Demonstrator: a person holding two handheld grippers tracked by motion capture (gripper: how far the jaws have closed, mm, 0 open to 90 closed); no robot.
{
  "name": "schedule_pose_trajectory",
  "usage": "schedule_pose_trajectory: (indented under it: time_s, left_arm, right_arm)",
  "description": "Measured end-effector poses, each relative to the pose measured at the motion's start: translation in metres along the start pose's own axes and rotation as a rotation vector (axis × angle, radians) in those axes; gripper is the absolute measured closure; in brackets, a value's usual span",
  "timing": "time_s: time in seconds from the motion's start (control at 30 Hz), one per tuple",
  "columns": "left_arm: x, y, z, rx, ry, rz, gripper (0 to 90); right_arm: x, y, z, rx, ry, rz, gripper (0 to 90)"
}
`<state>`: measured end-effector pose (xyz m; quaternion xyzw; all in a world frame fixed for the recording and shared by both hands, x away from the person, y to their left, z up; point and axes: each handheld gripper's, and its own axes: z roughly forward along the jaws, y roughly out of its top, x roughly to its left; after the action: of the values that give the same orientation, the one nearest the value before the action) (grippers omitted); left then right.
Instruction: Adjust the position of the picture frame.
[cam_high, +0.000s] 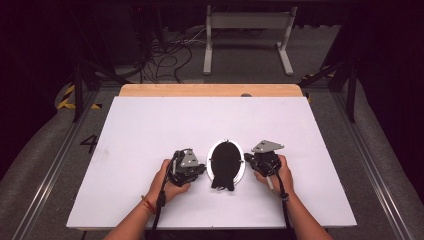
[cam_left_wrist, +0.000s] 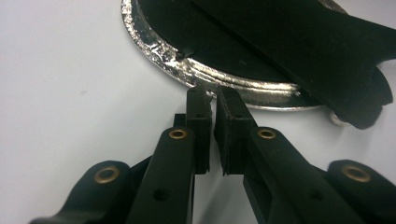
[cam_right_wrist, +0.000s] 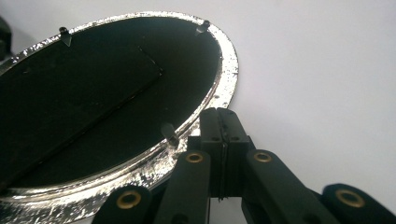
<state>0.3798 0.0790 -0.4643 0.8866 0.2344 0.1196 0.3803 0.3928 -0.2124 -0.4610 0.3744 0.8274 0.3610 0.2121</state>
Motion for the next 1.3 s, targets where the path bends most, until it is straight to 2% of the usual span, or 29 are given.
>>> schedule_pose_trajectory:
  time_s: [0.1,0.27,0.33,0.47,0.63,0.73,0.83,1.03,1.13,1.3]
  left_arm:
    - [0.001,-0.001,-0.001,0.002,-0.005,-0.007,84.4]
    - [0.001,-0.002,-0.001,0.001,-0.001,-0.012,84.7]
    - [0.0,-0.001,-0.001,0.004,0.006,-0.008,84.7]
    - [0.001,-0.001,-0.001,0.005,0.004,-0.012,83.7]
    - [0.001,-0.002,-0.001,0.006,0.004,-0.013,83.5]
    - [0.001,-0.002,-0.001,0.007,0.005,-0.013,83.7]
    - [0.0,-0.001,-0.001,0.009,0.014,-0.01,83.6]
    - [0.001,-0.003,-0.007,-0.006,0.024,-0.012,83.1]
    - [0.001,-0.004,-0.013,-0.018,0.027,-0.006,82.5]
    - [0.001,-0.007,-0.032,-0.061,0.039,0.012,80.8]
  right_arm:
    - [0.003,0.004,0.003,0.006,0.02,0.011,90.0]
    - [0.008,0.005,0.004,0.011,0.0,0.027,90.0]
    - [0.007,0.004,0.004,0.004,0.014,0.043,90.0]
    - [0.01,0.002,0.001,0.005,0.017,0.042,90.0]
    - [0.014,-0.003,-0.006,0.004,0.052,0.04,90.0]
    - [0.023,-0.003,-0.009,0.023,0.022,-0.01,90.0]
    - [0.028,-0.004,-0.012,0.037,0.014,-0.06,90.0]
    - [0.024,-0.008,-0.015,0.024,0.061,-0.041,86.2]
    - [0.025,-0.008,-0.019,0.033,0.076,-0.08,80.3]
    - [0.028,-0.01,-0.027,0.029,0.1,-0.098,78.4]
